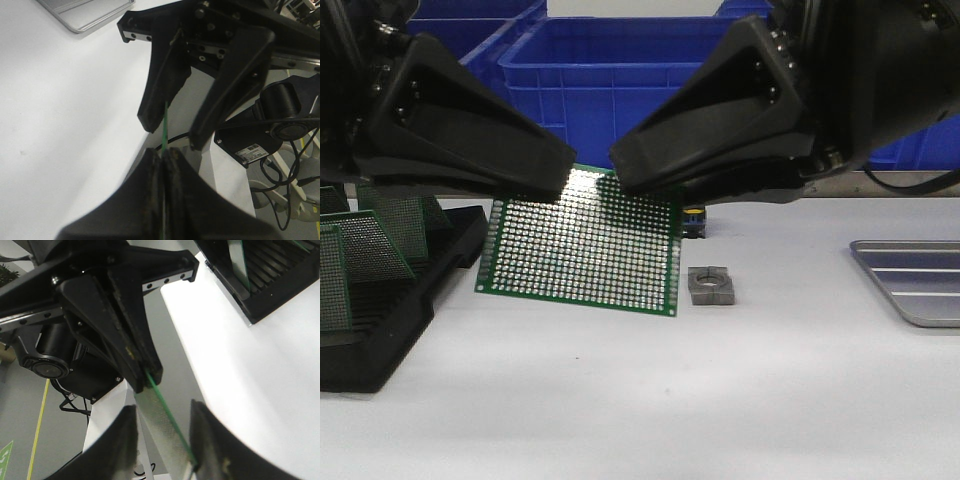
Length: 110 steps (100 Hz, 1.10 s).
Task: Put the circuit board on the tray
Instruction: 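Open the left gripper and carry the board toward the steel tray, then lower the board into the steel tray and open the right gripper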
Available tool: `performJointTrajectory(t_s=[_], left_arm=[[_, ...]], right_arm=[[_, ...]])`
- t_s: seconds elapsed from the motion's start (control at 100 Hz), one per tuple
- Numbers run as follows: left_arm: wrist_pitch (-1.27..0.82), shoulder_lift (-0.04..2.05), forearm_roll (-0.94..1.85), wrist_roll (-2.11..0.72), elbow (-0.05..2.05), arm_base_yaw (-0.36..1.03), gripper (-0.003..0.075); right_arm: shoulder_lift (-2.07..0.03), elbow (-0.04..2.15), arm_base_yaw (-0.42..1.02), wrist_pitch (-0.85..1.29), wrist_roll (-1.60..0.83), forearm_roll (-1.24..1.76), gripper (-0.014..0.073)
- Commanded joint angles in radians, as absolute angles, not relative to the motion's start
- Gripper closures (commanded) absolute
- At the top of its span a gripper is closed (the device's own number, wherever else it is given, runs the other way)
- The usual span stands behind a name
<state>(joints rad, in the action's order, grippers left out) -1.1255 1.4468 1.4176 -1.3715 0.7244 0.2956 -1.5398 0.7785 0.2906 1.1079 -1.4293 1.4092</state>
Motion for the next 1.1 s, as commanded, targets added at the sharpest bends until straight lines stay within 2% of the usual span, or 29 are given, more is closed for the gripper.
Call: performJointTrajectory(t_s=[0.0, 0.05, 0.1, 0.15, 0.25, 0.32, 0.52, 0.72, 0.84, 0.96, 1.09], left_arm=[[-1.174, 1.425, 1.479, -1.374, 0.752, 0.303, 0.0723], [-1.179, 1.425, 1.479, -1.374, 0.752, 0.303, 0.0672], [-1.179, 1.425, 1.479, -1.374, 0.752, 0.303, 0.0586], [-1.181, 1.425, 1.479, -1.374, 0.752, 0.303, 0.0457], [-1.178, 1.425, 1.479, -1.374, 0.752, 0.303, 0.0242], [-1.162, 1.425, 1.479, -1.374, 0.752, 0.303, 0.0167], [-1.168, 1.423, 1.479, -1.374, 0.776, 0.239, 0.0174], [-1.239, 1.413, 1.486, -1.374, 0.807, 0.099, 0.0174], [-1.264, 1.413, 1.488, -1.374, 0.812, 0.073, 0.0174], [-1.264, 1.413, 1.488, -1.374, 0.812, 0.073, 0.0174], [-1.265, 1.413, 1.488, -1.374, 0.812, 0.073, 0.0174]], right_arm=[[-1.512, 0.807, 0.291, 1.181, -1.433, 1.47, 0.0515], [-1.512, 0.807, 0.291, 1.184, -1.433, 1.47, 0.0578], [-1.512, 0.807, 0.291, 1.19, -1.433, 1.47, 0.0626], [-1.512, 0.807, 0.291, 1.196, -1.433, 1.47, 0.0661], [-1.512, 0.807, 0.291, 1.205, -1.433, 1.469, 0.0662], [-1.512, 0.807, 0.289, 1.207, -1.433, 1.469, 0.0662], [-1.512, 0.806, 0.221, 1.19, -1.4, 1.421, 0.0662], [-1.512, 0.806, 0.022, 1.188, -1.309, 1.357, 0.0662], [-1.512, 0.806, -0.106, 1.166, -1.282, 1.34, 0.0662], [-1.512, 0.803, -0.208, 1.038, -1.259, 1.342, 0.0661], [-1.512, 0.794, -0.263, 0.791, -1.226, 1.342, 0.0661]])
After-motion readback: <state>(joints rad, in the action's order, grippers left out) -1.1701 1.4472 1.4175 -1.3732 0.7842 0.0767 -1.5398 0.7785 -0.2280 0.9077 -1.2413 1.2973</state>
